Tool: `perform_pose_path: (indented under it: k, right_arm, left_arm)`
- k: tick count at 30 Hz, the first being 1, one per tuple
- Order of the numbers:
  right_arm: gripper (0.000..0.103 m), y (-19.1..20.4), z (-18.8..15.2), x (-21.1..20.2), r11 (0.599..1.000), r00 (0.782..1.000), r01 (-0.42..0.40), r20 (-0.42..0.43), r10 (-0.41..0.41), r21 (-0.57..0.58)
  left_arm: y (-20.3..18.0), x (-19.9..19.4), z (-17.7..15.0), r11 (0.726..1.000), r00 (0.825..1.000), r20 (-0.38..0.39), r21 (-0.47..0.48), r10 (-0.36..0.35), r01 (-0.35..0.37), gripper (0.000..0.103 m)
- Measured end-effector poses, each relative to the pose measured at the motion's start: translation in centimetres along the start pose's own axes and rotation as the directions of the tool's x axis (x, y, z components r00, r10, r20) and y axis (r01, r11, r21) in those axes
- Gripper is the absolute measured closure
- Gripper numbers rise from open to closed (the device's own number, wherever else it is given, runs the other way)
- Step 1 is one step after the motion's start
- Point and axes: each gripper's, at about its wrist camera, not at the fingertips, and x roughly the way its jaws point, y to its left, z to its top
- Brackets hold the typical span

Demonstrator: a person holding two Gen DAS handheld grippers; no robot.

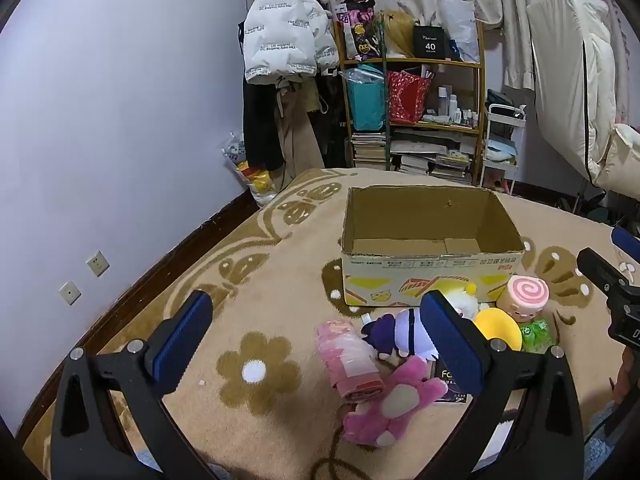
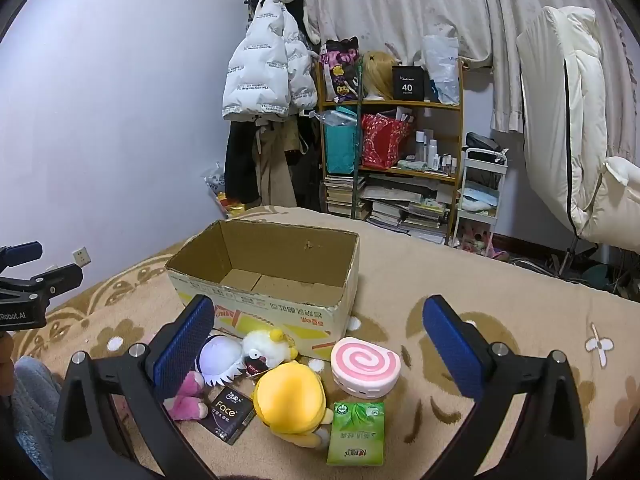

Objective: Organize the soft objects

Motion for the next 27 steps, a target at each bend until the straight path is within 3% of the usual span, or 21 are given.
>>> perform_pose_path:
  k: [27]
  right_arm:
    - [0.0, 0.0, -0.07, 0.16, 1.0, 1.0, 0.0, -0.011, 0.0, -0.001]
  left_arm:
    - [0.04, -0.51, 0.19, 1.0, 1.0, 0.0, 0.006, 0.004, -0.004, 0.001]
